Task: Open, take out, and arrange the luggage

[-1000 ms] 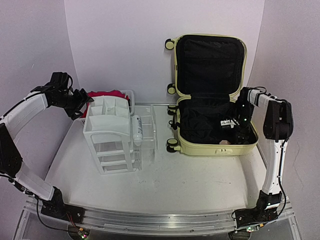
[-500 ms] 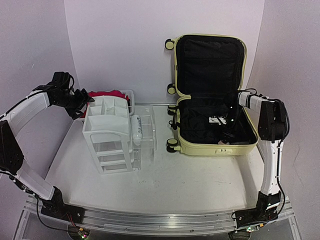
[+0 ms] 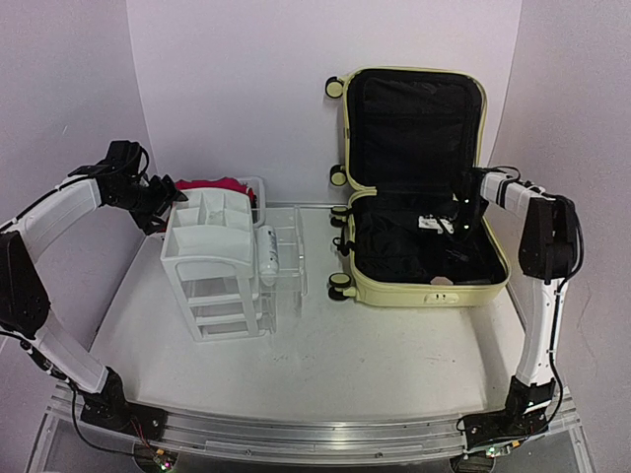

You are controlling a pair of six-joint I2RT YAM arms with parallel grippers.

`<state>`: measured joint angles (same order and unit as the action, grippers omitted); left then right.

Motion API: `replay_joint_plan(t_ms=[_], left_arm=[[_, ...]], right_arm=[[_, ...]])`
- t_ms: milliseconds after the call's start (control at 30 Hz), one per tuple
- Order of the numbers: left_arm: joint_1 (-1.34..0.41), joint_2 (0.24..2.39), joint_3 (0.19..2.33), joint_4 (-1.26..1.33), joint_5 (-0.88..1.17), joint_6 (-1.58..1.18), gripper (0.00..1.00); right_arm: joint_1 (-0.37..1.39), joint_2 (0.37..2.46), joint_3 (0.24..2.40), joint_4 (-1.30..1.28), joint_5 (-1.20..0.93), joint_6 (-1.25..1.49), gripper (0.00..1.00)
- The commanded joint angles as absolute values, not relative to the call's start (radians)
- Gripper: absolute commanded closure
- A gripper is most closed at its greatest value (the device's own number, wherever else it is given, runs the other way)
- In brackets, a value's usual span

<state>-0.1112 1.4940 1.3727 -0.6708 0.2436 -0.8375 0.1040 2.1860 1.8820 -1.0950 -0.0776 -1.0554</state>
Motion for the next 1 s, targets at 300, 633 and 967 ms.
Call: replay_joint_plan(t_ms=[300,633,967], left_arm=[[-0.099,1.5,1.362,-0.726,0.205,-0.844,0.19],[-0.107,1.522,1.377,-0.712,0.206,-0.834,0.2],[-0.118,1.525,1.371,-0.707,0.205,-0.84,0.2]], right_arm=[[0.116,2.156,1.792,-1.409,-0.285,-1.244,0.02],[0.208,2.181,1.643,-0.739,0.018,-1.1,0.02],[0.212,2.207,1.832,-0.605,-0.01,-0.872,0.02]])
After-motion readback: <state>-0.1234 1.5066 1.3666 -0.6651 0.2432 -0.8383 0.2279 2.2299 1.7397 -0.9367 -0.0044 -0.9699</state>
